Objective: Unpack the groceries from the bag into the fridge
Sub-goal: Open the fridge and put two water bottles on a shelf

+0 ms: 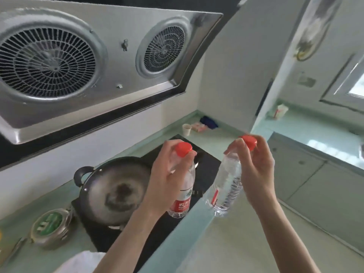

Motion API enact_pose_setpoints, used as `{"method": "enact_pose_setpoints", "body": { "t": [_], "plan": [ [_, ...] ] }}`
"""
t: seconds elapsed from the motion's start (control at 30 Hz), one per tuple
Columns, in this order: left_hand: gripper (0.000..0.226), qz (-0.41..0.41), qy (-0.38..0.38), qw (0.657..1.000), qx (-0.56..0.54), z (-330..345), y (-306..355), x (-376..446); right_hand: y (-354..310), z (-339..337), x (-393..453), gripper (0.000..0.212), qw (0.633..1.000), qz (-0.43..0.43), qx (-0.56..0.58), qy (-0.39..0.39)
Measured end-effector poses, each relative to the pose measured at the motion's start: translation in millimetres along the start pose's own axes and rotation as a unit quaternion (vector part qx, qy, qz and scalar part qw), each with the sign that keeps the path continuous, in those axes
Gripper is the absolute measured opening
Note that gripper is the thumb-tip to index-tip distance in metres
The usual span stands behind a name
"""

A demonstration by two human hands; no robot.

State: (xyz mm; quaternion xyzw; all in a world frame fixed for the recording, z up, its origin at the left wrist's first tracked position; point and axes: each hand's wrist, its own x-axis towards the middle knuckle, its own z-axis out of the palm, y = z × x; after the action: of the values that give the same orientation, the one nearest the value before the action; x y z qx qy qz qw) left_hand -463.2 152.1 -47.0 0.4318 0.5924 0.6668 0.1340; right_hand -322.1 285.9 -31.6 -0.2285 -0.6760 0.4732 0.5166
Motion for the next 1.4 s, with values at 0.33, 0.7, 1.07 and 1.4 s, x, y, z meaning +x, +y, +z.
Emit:
{"method": "enact_pose_setpoints", "body": {
  "t": [0.33,0.7,1.07,1.4],
  "plan": [
    [0.023,0.006,-0.097,0.992,-0.081,161.0,-0.6,55.9,8.6,-142.6,39.4,0.020,0.996,-0.007,-0.026,0.088],
    [0.013,0.017,-0.171,0.978,-0.121,322.0,-0.2,89.2,38.6,-285.5,73.2,0.012,0.982,-0.018,-0.074,0.175],
    [0.030,0.024,-0.271,0.945,-0.184,463.1,0.6,117.7,45.6,-391.6,98.1,0.018,0.953,-0.040,-0.144,0.263],
    [0.024,0.065,-0.411,0.867,-0.273,603.8,4.8,156.4,43.8,-477.2,120.2,0.016,0.884,-0.048,-0.247,0.394]
  ]
}}
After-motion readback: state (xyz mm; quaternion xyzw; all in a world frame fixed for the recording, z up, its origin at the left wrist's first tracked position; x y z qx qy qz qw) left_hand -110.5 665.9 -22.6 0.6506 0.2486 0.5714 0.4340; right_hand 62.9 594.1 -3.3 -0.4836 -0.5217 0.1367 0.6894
